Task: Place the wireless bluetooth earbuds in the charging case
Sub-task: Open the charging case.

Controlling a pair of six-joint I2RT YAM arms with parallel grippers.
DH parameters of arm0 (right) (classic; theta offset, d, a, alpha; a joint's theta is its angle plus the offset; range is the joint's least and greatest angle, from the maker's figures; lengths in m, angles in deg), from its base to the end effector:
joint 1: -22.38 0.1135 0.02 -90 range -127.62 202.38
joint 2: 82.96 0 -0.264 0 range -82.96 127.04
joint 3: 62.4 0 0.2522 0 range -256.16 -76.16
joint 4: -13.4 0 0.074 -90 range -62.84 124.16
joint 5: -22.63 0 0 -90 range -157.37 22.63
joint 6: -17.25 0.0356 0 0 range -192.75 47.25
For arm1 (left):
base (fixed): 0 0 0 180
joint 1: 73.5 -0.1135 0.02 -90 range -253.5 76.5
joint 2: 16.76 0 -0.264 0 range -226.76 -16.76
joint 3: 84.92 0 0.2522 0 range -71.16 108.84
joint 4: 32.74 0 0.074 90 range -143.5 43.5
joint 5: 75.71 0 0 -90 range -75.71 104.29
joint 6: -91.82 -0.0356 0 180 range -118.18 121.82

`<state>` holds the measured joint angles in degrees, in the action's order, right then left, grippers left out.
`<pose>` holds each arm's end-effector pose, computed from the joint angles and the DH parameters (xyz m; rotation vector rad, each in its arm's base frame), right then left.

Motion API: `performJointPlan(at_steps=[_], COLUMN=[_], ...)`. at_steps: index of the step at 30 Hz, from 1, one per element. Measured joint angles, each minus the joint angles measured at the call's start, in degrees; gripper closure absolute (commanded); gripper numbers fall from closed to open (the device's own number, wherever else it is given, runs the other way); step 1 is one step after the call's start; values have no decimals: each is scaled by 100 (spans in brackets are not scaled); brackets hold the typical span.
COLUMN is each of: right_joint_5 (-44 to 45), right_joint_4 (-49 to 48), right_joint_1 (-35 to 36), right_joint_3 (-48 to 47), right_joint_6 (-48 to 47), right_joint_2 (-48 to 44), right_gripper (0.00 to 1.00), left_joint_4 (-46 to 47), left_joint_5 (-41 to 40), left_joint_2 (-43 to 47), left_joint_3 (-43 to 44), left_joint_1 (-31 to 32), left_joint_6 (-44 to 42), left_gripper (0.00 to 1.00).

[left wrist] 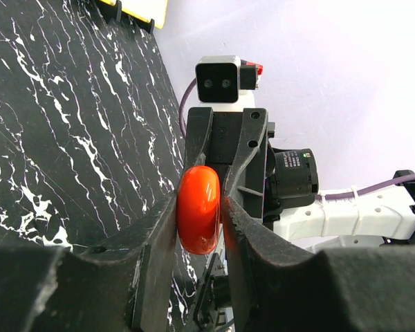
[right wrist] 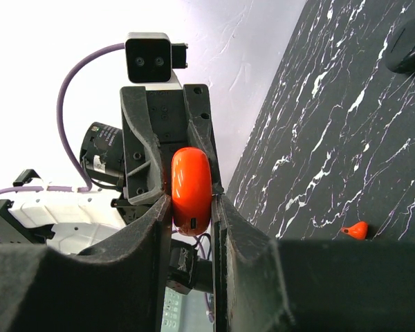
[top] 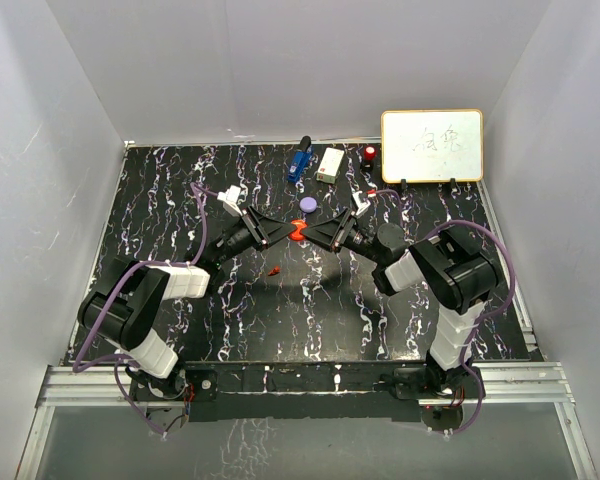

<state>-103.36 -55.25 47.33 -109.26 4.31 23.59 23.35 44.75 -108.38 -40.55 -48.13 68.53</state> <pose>0.2850 0.1557 0.1648 0.1605 1.7483 1.8278 0.2652 -0.1457 0.2083 -0.0888 1.6749 -1.6455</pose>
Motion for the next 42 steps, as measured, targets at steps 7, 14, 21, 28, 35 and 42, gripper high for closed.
performJointPlan(at_steps=[7, 14, 21, 28, 35, 42], right_joint_5=[-9, -42, -68, -107, -28, 22], right_joint_4=[-28, -42, -55, -59, 24, 511], right_joint_1=[-9, -33, -33, -33, -138, -175], right_joint_3=[13, 28, 28, 28, 35, 33], right_joint_6=[131, 188, 245, 278, 162, -205], right_joint_2=[87, 94, 127, 157, 153, -94], right_gripper=[100, 100, 100, 66, 40, 53], left_joint_4=[0, 20, 39, 70, 175, 188], left_joint_5=[-2, -7, -61, -107, -105, -94], left_joint_2=[0, 0, 0, 0, 0, 0], left_joint_3=[-48, -63, -122, -170, -173, -173], left_joint_1=[0, 2, 7, 24, 24, 24], left_joint_6=[2, 4, 24, 44, 42, 42], left_gripper=[66, 71, 87, 100, 100, 100])
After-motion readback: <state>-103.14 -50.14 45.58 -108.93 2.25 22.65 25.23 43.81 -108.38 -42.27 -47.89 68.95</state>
